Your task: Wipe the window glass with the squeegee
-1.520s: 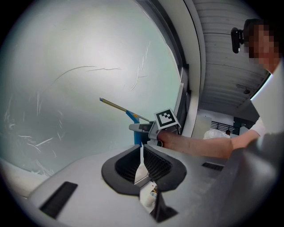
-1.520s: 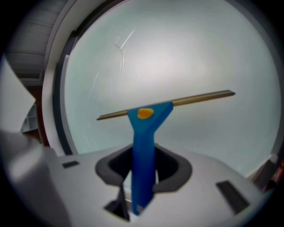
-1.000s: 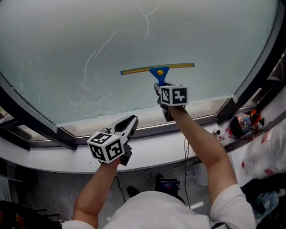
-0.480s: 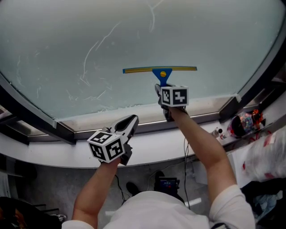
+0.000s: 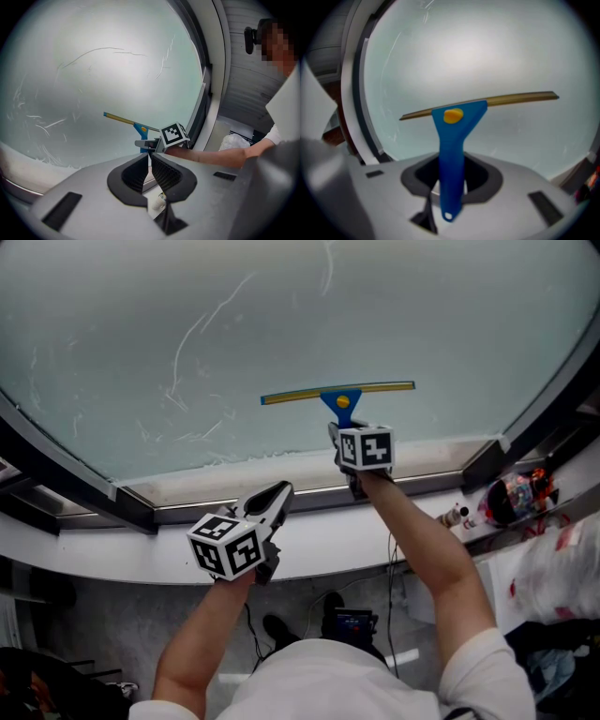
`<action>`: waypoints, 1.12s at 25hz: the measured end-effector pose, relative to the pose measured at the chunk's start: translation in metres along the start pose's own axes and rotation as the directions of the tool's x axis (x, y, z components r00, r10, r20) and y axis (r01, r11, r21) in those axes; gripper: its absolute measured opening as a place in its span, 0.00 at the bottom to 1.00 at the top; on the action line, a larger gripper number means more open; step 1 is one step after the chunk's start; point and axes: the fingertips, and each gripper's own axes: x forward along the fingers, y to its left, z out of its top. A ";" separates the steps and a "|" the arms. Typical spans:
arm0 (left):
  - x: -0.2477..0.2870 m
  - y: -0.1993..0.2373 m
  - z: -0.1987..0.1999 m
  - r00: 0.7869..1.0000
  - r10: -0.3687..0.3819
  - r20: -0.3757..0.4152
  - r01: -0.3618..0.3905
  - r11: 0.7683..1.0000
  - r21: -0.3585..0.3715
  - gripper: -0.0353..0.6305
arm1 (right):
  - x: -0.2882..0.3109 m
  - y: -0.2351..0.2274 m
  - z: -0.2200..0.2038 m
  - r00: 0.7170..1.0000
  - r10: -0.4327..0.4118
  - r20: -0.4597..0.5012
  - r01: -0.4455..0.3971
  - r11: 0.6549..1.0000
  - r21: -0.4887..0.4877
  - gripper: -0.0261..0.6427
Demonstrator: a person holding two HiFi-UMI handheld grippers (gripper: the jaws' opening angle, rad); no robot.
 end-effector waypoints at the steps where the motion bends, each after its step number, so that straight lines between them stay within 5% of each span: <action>1: 0.001 0.000 -0.003 1.000 -0.001 -0.004 0.001 1.000 -0.002 0.12 | 0.001 -0.001 -0.004 1.000 -0.002 -0.006 0.002 1.000 -0.002 0.25; 28: 0.005 0.023 -0.045 0.996 0.025 -0.081 -0.029 0.998 -0.053 0.12 | 0.045 -0.004 -0.090 0.992 -0.006 -0.127 0.009 1.000 0.024 0.25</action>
